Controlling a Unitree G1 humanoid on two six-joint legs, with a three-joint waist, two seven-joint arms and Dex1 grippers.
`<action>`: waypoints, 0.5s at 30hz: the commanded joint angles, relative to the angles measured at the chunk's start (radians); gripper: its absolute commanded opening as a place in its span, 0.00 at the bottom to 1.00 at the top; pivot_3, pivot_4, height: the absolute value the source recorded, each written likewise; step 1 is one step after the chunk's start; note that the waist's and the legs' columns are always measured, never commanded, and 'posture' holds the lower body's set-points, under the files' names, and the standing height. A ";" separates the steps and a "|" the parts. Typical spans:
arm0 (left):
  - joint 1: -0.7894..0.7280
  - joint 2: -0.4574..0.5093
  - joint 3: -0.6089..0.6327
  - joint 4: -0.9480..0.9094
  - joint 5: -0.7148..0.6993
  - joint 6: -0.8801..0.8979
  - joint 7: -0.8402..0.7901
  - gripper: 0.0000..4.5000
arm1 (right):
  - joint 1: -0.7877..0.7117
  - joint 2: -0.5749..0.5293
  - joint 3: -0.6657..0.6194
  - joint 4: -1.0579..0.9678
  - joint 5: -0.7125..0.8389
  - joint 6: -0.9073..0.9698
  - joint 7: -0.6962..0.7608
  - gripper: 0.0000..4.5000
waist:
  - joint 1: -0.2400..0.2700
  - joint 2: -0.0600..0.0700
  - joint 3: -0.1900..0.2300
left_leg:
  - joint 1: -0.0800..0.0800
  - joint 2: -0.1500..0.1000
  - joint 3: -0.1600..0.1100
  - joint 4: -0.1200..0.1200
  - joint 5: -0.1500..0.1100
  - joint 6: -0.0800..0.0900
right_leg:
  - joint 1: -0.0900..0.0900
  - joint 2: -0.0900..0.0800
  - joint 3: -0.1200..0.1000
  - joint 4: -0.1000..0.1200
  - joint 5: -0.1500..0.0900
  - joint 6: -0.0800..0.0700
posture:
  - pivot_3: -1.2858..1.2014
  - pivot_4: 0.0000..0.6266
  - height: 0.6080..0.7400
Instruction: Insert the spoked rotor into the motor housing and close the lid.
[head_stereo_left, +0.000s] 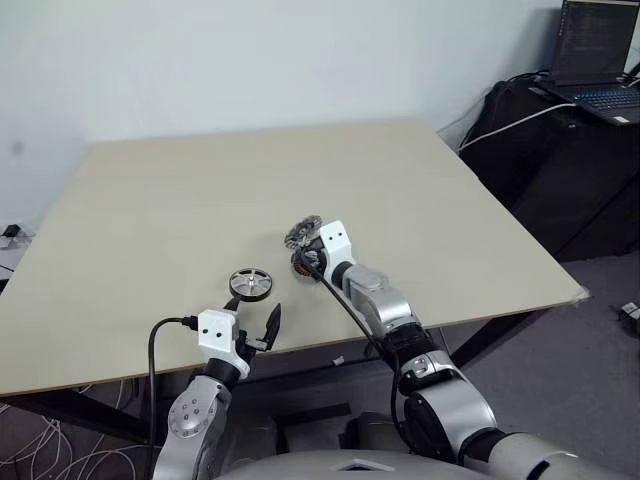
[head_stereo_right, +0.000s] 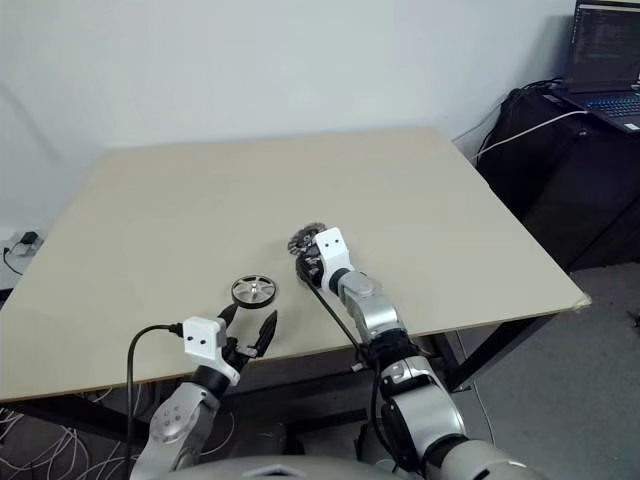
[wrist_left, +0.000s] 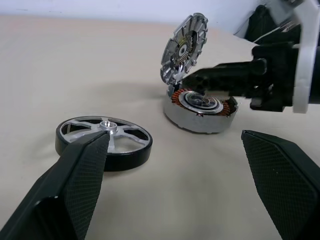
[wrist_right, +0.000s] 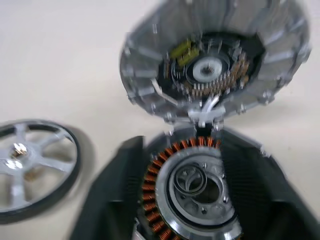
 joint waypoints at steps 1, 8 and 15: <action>-0.022 0.000 0.003 0.014 -0.001 -0.020 -0.011 1.00 | 0.008 0.007 0.007 -0.088 0.006 0.032 0.000 0.30 | 0.000 0.000 0.000 | 0.000 0.000 0.000 0.000 0.000 0.000 | 0.000 0.000 0.000 0.000 0.000 0.000 | 0.52 0.00 1.00; -0.039 0.021 0.042 0.074 -0.027 -0.054 -0.046 1.00 | 0.000 0.025 0.033 -0.087 -0.013 0.074 -0.021 0.00 | -0.001 0.000 0.000 | 0.000 0.000 0.000 0.000 0.000 0.000 | 0.000 0.000 0.000 0.000 0.000 0.000 | 0.52 0.00 1.00; -0.029 0.017 0.056 0.078 -0.029 -0.068 -0.060 1.00 | -0.057 0.045 0.057 -0.032 -0.041 0.090 -0.042 0.00 | -0.001 0.000 0.000 | 0.000 0.000 0.000 0.000 0.000 -0.001 | 0.000 0.000 0.000 0.000 0.000 0.000 | 0.52 0.00 1.00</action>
